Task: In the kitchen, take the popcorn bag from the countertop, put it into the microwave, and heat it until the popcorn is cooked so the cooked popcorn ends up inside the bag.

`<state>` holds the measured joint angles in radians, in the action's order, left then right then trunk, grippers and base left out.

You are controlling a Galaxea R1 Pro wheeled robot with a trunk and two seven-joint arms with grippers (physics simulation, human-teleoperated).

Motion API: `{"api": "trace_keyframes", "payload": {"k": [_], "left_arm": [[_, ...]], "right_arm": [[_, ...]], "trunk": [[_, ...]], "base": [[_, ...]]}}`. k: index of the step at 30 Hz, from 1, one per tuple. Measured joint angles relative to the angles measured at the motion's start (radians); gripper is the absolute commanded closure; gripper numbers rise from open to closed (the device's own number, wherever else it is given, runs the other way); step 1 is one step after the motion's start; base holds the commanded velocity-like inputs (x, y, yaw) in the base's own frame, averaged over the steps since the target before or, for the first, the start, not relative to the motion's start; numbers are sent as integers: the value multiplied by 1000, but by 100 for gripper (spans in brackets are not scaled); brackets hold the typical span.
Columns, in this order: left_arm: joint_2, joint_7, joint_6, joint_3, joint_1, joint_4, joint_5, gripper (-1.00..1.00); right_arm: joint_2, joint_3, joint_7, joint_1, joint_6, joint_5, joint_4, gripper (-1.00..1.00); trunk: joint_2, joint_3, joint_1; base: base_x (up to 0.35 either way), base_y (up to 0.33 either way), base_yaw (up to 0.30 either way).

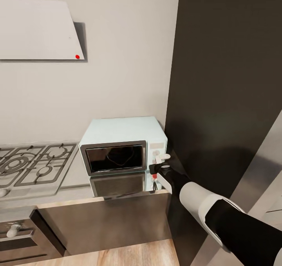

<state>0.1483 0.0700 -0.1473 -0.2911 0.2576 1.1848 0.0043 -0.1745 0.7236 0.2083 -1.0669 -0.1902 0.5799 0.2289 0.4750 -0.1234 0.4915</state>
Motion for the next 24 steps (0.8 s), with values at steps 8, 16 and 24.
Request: {"api": "trace_keyframes", "payload": {"k": [8, 16, 24], "left_arm": [[0, 0, 0, 0, 0, 0, 0, -100], [0, 0, 0, -1, -1, 0, 1, -100], [0, 0, 0, -4, -10, 0, 1, -100]], "right_arm": [[0, 0, 0, 13, 23, -1, -1, 100], [0, 0, 0, 16, 25, -1, -2, 100], [0, 1, -5, 23, 27, 28, -3, 100]], "trunk": [[0, 0, 0], [0, 0, 0], [0, 0, 0]], "base": [[0, 0, 0], [105, 0, 0], [25, 0, 0]]}}
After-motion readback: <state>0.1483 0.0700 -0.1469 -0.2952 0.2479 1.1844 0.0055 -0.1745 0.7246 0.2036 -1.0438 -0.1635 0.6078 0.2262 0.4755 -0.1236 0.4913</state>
